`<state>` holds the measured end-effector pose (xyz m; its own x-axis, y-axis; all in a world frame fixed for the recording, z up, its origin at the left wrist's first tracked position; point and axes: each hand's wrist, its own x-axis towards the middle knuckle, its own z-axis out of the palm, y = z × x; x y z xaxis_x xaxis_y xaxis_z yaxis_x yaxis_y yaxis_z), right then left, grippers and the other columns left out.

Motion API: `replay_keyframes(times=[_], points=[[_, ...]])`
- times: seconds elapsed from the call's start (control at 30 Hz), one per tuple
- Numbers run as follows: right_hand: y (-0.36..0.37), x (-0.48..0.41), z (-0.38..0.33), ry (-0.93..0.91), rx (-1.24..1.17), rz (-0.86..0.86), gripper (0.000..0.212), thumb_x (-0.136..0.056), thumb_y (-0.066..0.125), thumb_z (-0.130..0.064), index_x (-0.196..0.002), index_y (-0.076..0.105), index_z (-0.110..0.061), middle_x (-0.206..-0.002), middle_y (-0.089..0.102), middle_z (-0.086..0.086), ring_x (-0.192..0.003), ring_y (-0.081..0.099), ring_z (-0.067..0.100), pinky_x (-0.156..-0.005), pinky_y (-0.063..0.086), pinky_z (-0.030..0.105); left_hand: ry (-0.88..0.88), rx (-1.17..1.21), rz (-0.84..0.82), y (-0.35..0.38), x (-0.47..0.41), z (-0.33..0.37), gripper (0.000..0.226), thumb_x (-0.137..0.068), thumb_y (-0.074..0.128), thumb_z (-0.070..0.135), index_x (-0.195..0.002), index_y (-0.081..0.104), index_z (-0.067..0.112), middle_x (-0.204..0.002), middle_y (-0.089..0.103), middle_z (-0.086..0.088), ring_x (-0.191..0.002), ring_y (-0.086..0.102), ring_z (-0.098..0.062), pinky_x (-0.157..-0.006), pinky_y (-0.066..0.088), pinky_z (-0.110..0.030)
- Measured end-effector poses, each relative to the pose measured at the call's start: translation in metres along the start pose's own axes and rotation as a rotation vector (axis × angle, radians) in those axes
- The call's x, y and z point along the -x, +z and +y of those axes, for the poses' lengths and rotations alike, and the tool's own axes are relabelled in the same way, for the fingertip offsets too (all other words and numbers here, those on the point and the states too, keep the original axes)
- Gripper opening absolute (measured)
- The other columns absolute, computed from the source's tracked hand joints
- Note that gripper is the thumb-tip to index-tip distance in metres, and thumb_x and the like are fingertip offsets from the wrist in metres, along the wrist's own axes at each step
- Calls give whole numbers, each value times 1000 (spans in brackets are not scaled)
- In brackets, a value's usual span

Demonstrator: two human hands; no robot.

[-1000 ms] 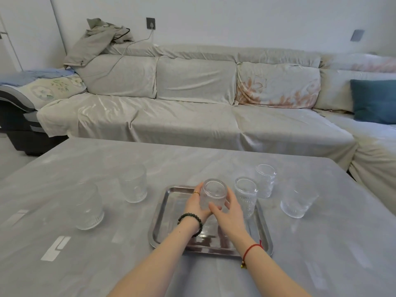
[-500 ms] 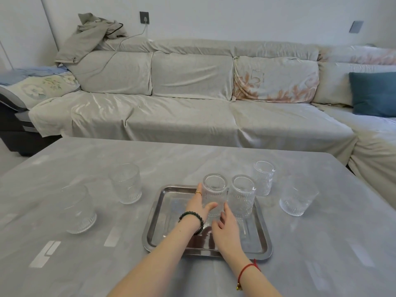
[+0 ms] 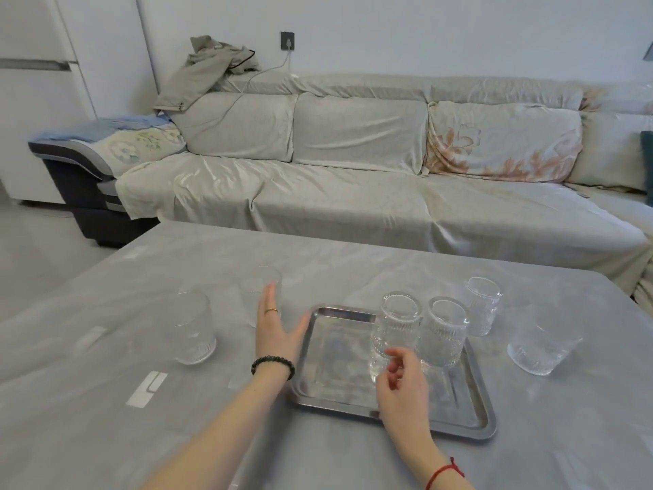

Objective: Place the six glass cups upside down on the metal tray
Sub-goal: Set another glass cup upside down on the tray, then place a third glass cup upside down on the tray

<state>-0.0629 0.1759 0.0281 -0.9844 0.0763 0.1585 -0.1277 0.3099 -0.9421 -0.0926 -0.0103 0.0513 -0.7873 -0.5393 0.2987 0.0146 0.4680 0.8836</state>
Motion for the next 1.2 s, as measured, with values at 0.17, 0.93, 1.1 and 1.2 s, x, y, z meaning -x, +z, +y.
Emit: replay_keyframes(times=[0.17,0.93,1.1,1.2], points=[[22,15,-12,-71,-57,-87,44,-76,50,12,-87,52,-31,-71,49,1,-52,44,5,-55,39,13,-128,-135,-2,-32,-61,-17,111,-63,82,24,-143,6,14,-154,10,-12,-142,10,-23,-117,12,-34],[76,-34,-63,384,-810,-230,45,-75,71,-19,-116,55,-12,-106,69,7,-99,66,20,-79,52,29,-636,793,-474,16,-6,19,74,-71,46,68,-127,47,20,-125,59,-9,-111,59,-27,-100,45,-44],[55,-50,-49,157,-402,-42,59,-56,86,-22,-101,48,-28,-97,57,-16,-92,54,-3,-76,41,15,-436,412,-390,16,-5,15,39,-91,40,42,-123,45,19,-124,54,-3,-94,56,-12,-79,46,-32],[52,-56,-40,58,-126,-56,61,-52,86,-28,-102,50,-24,-96,58,-14,-95,57,8,-73,39,13,-289,316,-393,17,-1,9,37,-94,43,23,-130,41,16,-137,46,-6,-112,46,-12,-99,36,-27]])
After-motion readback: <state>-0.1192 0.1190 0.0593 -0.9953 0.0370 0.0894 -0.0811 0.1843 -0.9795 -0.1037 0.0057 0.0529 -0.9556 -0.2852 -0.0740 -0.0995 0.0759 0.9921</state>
